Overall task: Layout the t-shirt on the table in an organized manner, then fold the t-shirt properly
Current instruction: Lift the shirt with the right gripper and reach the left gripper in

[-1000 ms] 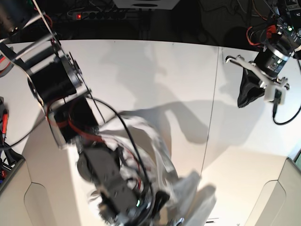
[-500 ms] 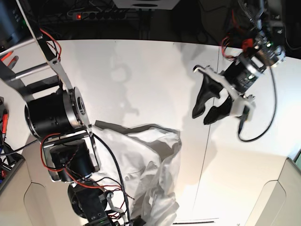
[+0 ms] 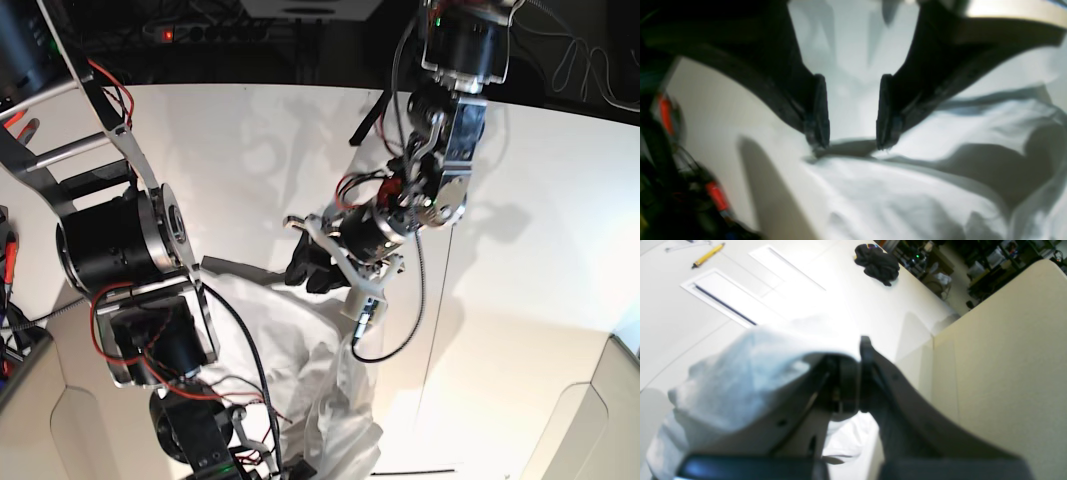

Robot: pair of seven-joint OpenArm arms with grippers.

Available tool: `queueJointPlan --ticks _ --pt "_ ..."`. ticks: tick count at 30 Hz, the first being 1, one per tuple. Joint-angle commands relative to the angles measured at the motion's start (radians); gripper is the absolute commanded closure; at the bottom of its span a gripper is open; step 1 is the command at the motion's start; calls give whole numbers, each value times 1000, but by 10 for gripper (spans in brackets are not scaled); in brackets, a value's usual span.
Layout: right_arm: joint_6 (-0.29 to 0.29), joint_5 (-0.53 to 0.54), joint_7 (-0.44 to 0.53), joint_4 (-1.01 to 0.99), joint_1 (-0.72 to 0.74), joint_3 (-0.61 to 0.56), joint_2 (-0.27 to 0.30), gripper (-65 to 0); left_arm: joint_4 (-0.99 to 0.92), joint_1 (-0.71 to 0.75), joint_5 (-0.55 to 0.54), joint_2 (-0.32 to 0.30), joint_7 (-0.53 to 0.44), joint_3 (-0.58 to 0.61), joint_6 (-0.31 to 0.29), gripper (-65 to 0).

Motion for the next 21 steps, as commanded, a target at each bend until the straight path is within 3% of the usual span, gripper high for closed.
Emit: queueJointPlan --ticks 1,7,12,21 --pt "-16 -4 29 20 46 2 -5 0 -37 -58 -11 18 -29 0 4 -267" --pt "-17 -3 29 20 46 2 -8 0 -364 -291 67 50 -92 0 16 -267" --pt "-17 -4 28 20 46 2 -8 0 -569 -445 182 44 -145 0 148 -267" --pt "-17 -4 28 20 46 2 -7 0 -631 -490 185 2 -172 0 218 -267"
